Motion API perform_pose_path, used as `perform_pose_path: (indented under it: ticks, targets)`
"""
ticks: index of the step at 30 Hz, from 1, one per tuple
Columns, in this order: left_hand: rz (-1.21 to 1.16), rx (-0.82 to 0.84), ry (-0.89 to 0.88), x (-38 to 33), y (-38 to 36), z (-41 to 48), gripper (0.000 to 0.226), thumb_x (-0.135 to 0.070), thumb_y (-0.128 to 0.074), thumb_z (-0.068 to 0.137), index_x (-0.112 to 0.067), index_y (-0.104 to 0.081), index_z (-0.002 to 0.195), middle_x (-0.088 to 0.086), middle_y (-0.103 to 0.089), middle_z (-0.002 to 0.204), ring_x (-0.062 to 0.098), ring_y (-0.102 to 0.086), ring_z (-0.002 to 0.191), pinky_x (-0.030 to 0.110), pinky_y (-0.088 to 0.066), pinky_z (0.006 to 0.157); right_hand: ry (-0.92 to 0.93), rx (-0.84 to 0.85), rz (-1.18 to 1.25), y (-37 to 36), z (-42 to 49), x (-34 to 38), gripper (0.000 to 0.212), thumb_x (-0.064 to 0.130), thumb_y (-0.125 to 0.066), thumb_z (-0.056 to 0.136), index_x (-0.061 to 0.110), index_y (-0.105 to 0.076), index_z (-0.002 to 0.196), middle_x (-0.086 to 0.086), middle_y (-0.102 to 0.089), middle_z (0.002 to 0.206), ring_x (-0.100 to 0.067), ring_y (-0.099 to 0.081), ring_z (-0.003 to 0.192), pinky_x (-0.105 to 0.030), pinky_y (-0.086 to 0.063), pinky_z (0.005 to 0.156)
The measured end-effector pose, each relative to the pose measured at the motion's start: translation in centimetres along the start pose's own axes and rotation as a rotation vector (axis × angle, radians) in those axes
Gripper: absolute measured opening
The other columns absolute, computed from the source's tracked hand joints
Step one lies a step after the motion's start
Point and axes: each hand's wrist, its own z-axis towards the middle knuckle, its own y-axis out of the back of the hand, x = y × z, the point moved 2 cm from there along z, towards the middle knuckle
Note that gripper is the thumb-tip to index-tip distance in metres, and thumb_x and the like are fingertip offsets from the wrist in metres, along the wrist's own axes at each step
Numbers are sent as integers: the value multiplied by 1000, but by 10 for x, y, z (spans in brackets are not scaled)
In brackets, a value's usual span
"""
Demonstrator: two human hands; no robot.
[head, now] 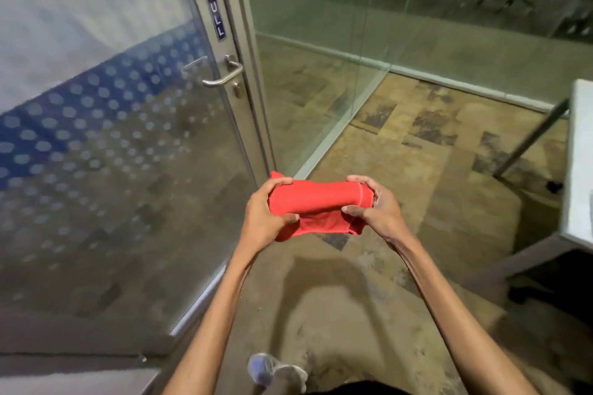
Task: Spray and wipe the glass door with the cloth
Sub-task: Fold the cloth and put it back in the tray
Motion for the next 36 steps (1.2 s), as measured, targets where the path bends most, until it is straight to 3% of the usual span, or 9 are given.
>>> perform_pose_path:
  ticks: [3,6,10,14,17,20,23,28,36]
  targets:
    - [63,-66,-24,-20,-41,0,62,-3,-87,54,-22,-70,110,-12,-68,111,6,-60,106,19,-42,94,6,-78,-74,39,-20,-13,55,-12,-80,70,12,-64,118,7,-64,110,18,-56,89,-5,-42,86]
    - [76,-94,-64,-34,-83,2,53,-5,-87,57,-21,-74,106,-6,-73,106,6,-64,99,16,-43,91,8,-175,-161,80,-37,-23,48,-5,-80,73,16,-67,114,8,-66,106,1,-58,92,-5,-40,82]
    - [119,-82,-119,-54,-131,1,39,-15,-85,66,-23,-76,103,2,-74,100,16,-66,96,27,-47,87,19,-303,-273,129,-58,-34,33,8,-80,78,27,-69,103,7,-67,99,-11,-60,93,-15,-41,78]
    - [107,-1,-209,-80,-173,9,29,-20,-84,68,-23,-76,96,0,-51,97,15,-50,99,20,-38,87,-9,-418,-337,176,-80,-45,27,16,-80,81,17,-72,106,-7,-51,106,-11,-46,103,-6,-32,81]
    - [99,102,-275,-96,-207,20,24,-22,-86,68,-20,-74,89,-1,-53,105,14,-46,108,24,-35,92,-42,-494,-294,209,-95,-57,26,18,-81,81,13,-71,106,-6,-48,115,-9,-45,111,-12,-31,89]
    - [7,213,-227,-107,-248,32,27,-32,-85,65,-19,-71,84,0,-70,93,20,-63,94,34,-49,84,-82,-577,-172,240,-107,-68,23,18,-82,81,11,-70,100,-6,-68,102,-14,-60,93,-20,-42,79]
    - [-38,290,-204,-122,-289,41,23,-35,-80,68,-20,-67,79,0,-70,78,17,-65,77,37,-51,72,-120,-674,-49,269,-116,-78,20,17,-83,80,13,-70,95,-1,-71,85,-10,-62,77,-18,-47,71]
    - [-124,387,-181,-151,-352,59,22,-26,-82,78,-14,-69,91,-6,-70,82,7,-63,74,22,-49,66,-187,-831,50,312,-122,-94,30,29,-84,80,13,-72,103,-2,-76,93,-12,-71,86,-31,-57,82]
    - [-163,520,-162,-176,-452,86,34,-40,-78,80,-17,-68,103,1,-73,98,17,-69,89,38,-56,82,-325,-1066,42,376,-125,-113,30,41,-85,74,17,-76,89,-1,-77,83,-19,-74,82,-46,-60,82]
